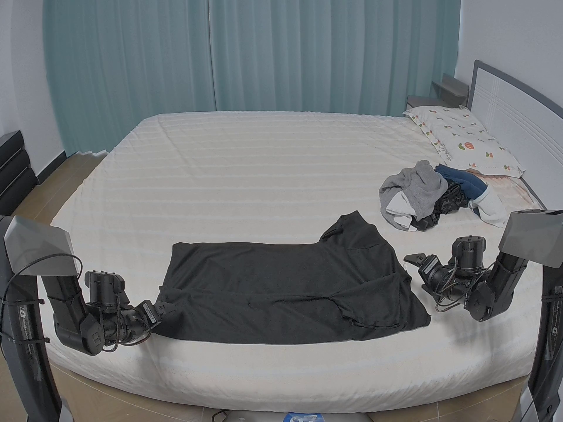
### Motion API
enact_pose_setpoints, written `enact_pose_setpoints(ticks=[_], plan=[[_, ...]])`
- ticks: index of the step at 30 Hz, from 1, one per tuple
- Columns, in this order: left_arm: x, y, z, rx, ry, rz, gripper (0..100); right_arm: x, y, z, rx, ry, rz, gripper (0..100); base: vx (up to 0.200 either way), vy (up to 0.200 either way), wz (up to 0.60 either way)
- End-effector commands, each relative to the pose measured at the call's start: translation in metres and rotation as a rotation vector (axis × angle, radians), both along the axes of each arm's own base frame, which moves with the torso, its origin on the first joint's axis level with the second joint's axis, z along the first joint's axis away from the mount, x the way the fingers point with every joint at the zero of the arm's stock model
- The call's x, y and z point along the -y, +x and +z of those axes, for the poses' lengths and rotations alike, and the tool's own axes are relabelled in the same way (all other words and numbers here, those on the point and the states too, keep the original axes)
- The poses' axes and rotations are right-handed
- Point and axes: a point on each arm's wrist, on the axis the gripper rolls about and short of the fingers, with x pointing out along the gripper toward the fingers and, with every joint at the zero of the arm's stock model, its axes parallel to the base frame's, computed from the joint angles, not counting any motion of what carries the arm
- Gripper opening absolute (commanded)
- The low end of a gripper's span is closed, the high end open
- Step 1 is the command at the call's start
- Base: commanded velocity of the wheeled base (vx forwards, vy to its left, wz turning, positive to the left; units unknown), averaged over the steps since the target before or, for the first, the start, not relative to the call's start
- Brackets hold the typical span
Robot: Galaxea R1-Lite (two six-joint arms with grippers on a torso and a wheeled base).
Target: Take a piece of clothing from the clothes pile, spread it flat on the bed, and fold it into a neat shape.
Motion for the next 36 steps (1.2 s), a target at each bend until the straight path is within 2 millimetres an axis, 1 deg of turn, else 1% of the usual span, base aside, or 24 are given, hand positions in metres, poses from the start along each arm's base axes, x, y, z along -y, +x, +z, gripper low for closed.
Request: enact_pose_setpoints(ticks=[1,9,10,15,16,19,33,34,36], plan=[[0.0003,-0.0035,0.0001,-0.011,0.002,0.001,100,0.0003,-0.0003,-0.0013,-0.004,0.000,-0.001,100,0.000,0.000,0.00],[0.0010,-0.0034,-0.0009,-0.015,0.022,0.015,100,0.0005,-0.0017,-0.0017,-0.009,-0.001,-0.001,100,0.000,0.000,0.00],[0.0014,-0.0030,-0.0008,-0.014,0.026,0.016,0,0.0005,-0.0020,-0.0014,-0.009,-0.001,-0.001,100,0.000,0.000,0.00],[-0.0004,-0.0034,-0.0009,-0.024,0.100,0.055,0,0.0005,-0.0076,-0.0033,-0.025,-0.013,0.006,100,0.000,0.000,0.00],[-0.0012,-0.0056,-0.0019,-0.043,0.142,0.062,0,0.0006,-0.0093,-0.0028,-0.028,-0.014,0.008,100,0.000,0.000,0.00],[-0.0017,-0.0078,-0.0032,-0.075,0.188,0.071,0,0.0012,-0.0099,-0.0026,-0.027,-0.016,0.007,100,0.000,0.000,0.00],[-0.0018,-0.0062,-0.0001,-0.062,0.192,0.077,0,0.0001,-0.0100,-0.0027,-0.028,-0.017,0.011,100,0.000,0.000,0.00],[-0.0018,-0.0060,0.0001,-0.059,0.189,0.078,100,0.0001,-0.0099,-0.0015,-0.024,-0.017,0.011,100,0.000,0.000,0.00],[-0.0017,-0.0051,0.0039,-0.044,0.183,0.078,100,-0.0010,-0.0095,0.0042,-0.007,-0.017,0.013,100,0.000,0.000,0.00]])
